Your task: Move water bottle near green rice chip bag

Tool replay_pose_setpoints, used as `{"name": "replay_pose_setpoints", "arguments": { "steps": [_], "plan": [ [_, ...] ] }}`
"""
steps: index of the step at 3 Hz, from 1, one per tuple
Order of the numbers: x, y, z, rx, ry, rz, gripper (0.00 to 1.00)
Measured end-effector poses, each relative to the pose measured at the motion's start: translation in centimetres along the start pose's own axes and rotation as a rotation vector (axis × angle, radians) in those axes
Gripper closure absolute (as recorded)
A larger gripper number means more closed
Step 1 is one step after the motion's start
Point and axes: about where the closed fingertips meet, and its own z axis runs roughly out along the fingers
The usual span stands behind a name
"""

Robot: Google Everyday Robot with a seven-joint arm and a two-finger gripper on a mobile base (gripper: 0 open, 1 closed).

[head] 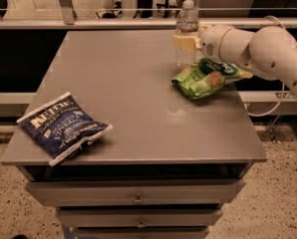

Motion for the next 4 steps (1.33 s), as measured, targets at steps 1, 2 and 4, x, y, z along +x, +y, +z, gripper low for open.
{"name": "replay_pose_setpoints", "arguments": {
  "steps": [1, 2, 4],
  "plan": [
    [0.7, 0.3, -0.4, -0.007, 0.000, 0.004, 0.28],
    [1.5, 0.7, -0.6, -0.012, -0.001, 0.014, 0.04],
    [2.1, 0.8, -1.1, -0.012, 0.007, 0.015, 0.00]
  ]
}}
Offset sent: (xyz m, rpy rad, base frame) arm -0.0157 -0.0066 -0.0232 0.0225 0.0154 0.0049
